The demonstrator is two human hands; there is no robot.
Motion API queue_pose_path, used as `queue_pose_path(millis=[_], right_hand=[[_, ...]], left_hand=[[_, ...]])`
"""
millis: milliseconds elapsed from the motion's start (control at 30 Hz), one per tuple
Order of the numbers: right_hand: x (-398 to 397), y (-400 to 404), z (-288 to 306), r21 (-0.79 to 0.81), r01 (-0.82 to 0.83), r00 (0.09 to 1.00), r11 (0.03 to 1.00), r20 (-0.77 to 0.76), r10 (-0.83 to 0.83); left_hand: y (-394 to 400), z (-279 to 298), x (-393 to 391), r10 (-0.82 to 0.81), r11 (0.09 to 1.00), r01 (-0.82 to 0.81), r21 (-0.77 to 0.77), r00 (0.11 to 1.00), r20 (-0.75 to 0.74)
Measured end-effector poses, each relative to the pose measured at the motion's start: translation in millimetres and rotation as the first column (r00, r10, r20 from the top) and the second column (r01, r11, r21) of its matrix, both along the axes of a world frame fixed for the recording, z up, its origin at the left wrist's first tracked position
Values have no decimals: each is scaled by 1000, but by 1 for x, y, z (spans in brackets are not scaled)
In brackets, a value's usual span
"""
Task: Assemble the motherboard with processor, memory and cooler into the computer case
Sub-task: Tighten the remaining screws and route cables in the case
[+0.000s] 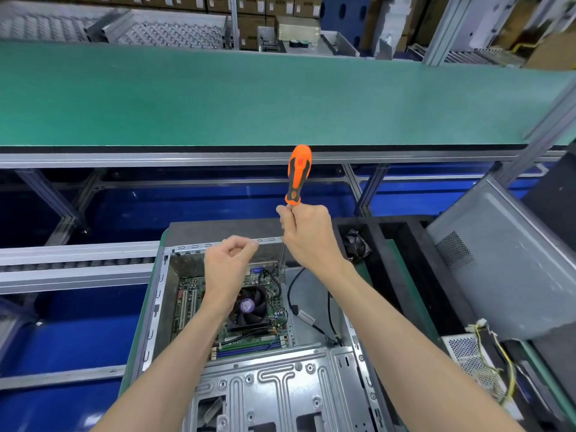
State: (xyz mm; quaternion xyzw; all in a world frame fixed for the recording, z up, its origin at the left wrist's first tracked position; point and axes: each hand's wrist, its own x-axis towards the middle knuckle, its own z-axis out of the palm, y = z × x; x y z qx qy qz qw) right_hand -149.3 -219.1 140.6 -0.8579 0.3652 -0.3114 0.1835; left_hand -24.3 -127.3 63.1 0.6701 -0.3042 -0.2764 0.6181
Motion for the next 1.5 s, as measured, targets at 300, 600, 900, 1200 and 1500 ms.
queue_pose_path(millis=[300, 600, 900, 1200, 1500], right_hand=[[5, 0, -18, -114, -40, 995, 993, -96, 29], [10, -8, -30, -97, -33, 994, 995, -107, 23], [12, -10, -33, -113, -53, 997, 992, -61, 47], [19, -3, -42, 37, -16, 998, 999, 55, 14], [-1, -16, -26, 87, -44, 992, 995, 125, 33]], left_hand=[[-33, 27, 9, -179, 984, 170, 58, 911, 370], [-33, -1, 13, -239, 961, 145, 235, 863, 444], [-34, -1, 10, -233, 967, 157, 203, 868, 438], [-45, 55, -11, 67, 977, 17, -212, 923, 380], [-56, 73, -2, -205, 966, 258, -7, 785, 585]])
